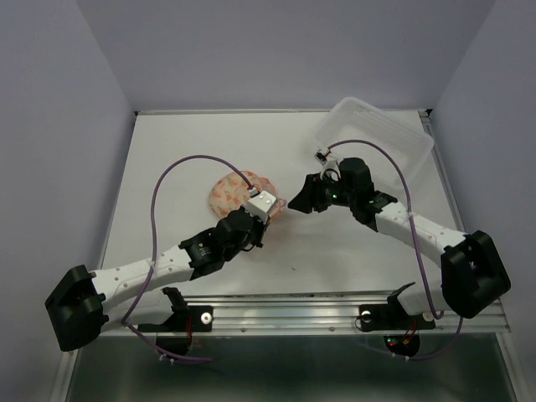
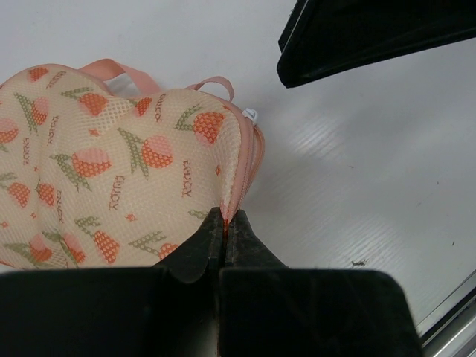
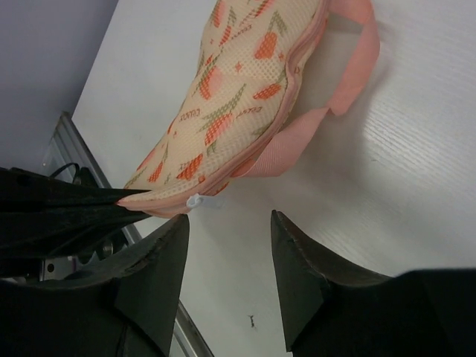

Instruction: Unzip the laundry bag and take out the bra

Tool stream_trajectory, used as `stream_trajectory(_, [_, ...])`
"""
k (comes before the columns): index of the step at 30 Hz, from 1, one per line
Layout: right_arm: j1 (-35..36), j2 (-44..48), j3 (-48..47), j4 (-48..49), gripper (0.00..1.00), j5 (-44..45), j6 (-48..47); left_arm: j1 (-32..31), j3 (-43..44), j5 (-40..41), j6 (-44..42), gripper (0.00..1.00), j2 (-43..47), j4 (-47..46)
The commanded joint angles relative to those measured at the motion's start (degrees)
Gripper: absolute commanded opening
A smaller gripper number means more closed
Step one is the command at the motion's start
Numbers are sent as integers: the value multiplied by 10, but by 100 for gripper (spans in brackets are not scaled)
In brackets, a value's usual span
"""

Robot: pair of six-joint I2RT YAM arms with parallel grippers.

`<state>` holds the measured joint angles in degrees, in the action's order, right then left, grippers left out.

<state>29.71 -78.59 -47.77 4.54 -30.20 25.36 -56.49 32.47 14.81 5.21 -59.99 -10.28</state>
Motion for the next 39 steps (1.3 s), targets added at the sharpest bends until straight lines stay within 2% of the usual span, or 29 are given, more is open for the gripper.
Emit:
stream_trajectory(1, [-1,6,17,62,56,-49,-16,2,18,9,4,0,6,-18])
stream_trajectory(8, [-1,-10,62,143,65,-89,7,2,19,10,6,0,5,-16])
stream_trajectory(21, [-1,-81,103,381,65,-151,162,2,2,7,12,0,23,-21])
stream_trajectory(34, [-1,-126,74,400,65,-152,207,1,-11,0,12,0,44,-39])
stream_trajectory(39, [-1,-138,73,439,63,-173,235,1,-14,-7,10,0,44,-42])
